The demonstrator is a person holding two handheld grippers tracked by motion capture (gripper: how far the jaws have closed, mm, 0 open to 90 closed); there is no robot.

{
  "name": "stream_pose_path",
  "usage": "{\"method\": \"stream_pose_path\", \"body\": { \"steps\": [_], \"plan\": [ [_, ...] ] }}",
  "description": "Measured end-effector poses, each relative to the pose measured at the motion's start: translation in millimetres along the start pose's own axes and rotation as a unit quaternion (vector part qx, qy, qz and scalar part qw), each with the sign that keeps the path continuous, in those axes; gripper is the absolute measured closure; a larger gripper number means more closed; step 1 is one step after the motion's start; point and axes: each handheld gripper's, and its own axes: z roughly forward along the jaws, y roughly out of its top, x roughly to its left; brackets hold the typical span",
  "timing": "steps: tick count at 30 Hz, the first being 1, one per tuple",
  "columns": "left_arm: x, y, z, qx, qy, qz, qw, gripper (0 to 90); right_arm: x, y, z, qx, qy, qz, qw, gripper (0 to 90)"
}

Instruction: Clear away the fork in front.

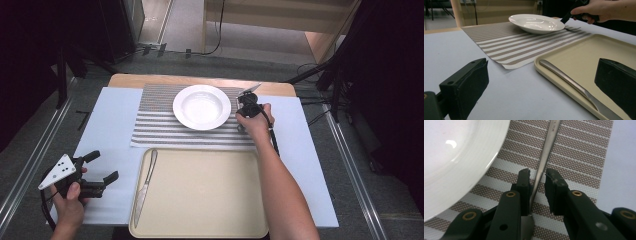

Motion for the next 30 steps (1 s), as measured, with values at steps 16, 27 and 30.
{"method": "stream_pose_path", "body": {
  "steps": [16, 27, 30],
  "plan": [
    [-0.8, 0.0, 1.0, 0.002, 0.0, 0.002, 1.0, 0.0, 0.6, -2.9, 2.6, 0.029, -0.016, 0.021, 0.9992, 82.4],
    [-1.3, 0.3, 1.7, 0.007, 0.001, 0.004, 1.0, 0.0, -2.7, -19.6, -6.3, 0.045, -0.005, 0.008, 0.9989, 83.1],
    [-1.1, 0.4, 1.4, 0.008, 0.001, 0.005, 1.0, 0.0, -3.5, -24.7, -9.4, 0.05, -0.003, 0.003, 0.9988, 83.1]
  ]
}}
